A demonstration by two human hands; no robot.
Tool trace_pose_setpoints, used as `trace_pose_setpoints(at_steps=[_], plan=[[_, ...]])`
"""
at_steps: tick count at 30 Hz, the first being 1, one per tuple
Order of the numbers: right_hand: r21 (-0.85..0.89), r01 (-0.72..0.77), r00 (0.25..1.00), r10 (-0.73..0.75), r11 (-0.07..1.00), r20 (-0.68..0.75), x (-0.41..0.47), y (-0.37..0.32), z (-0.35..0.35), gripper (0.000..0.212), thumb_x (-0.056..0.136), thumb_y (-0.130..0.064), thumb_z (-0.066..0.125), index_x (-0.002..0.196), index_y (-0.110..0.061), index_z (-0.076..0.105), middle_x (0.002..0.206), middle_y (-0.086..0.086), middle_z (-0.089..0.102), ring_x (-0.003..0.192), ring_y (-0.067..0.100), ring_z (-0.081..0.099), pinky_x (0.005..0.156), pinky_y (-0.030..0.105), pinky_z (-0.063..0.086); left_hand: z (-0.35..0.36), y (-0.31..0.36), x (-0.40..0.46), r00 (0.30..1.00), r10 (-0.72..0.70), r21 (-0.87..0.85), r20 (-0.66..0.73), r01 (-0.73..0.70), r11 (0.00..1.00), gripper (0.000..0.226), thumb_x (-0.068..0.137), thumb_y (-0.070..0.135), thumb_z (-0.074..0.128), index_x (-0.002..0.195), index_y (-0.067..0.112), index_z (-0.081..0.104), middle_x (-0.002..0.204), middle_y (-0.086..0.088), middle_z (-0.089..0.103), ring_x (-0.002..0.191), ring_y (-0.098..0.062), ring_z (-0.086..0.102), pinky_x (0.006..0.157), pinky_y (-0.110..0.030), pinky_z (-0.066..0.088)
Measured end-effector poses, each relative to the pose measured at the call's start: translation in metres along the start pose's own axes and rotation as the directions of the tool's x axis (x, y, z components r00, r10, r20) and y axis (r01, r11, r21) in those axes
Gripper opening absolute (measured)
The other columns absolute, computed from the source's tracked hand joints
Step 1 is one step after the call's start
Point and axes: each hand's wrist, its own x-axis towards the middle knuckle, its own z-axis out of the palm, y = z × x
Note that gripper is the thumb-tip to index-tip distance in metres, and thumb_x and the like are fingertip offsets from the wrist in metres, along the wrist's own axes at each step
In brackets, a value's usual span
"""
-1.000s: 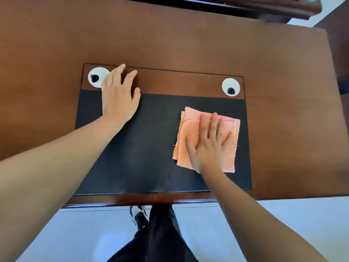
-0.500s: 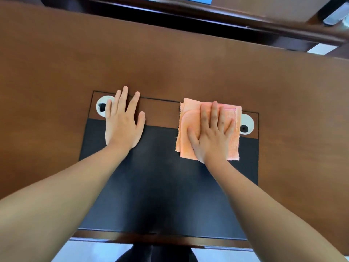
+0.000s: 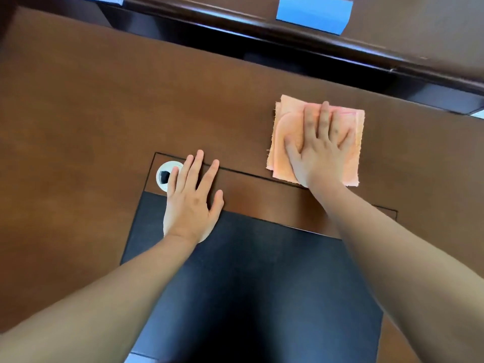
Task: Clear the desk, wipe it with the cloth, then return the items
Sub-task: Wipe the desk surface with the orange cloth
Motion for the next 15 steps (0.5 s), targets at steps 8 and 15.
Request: trace_pose_setpoints(at_steps=[8,15], plan=[[0.006,0.03,1.0,-0.03,1.0,0.01,0.059,-0.013,-0.01,0.082,0.099,-0.076,0.009,0.169,-0.035,-0.001,0.178,0.001,-0.01,0.164,0.03,-0.006,0.127,0.067,-0.005,0.004,-0.003,0.001,1.0,0.023,0.014,-0.02,-0.023,1.0,0.063,0.104,0.042,0.041,0.164,0.025,0.033,0.174,-0.007,0.018,0.162,-0.026,0.016,0.128,-0.054,0.019],[0.022,0.021,1.0,-0.021,1.0,0.009,0.042,-0.014,-0.007,0.081,0.101,-0.073,0.013,0.169,-0.032,0.0,0.178,0.002,-0.008,0.164,0.027,-0.008,0.127,0.067,-0.005,0.004,-0.005,0.001,0.999,0.032,0.027,-0.004,-0.032,0.999,0.063,0.105,0.045,0.036,0.165,0.026,0.031,0.175,-0.006,0.017,0.162,-0.026,0.014,0.128,-0.054,0.017]])
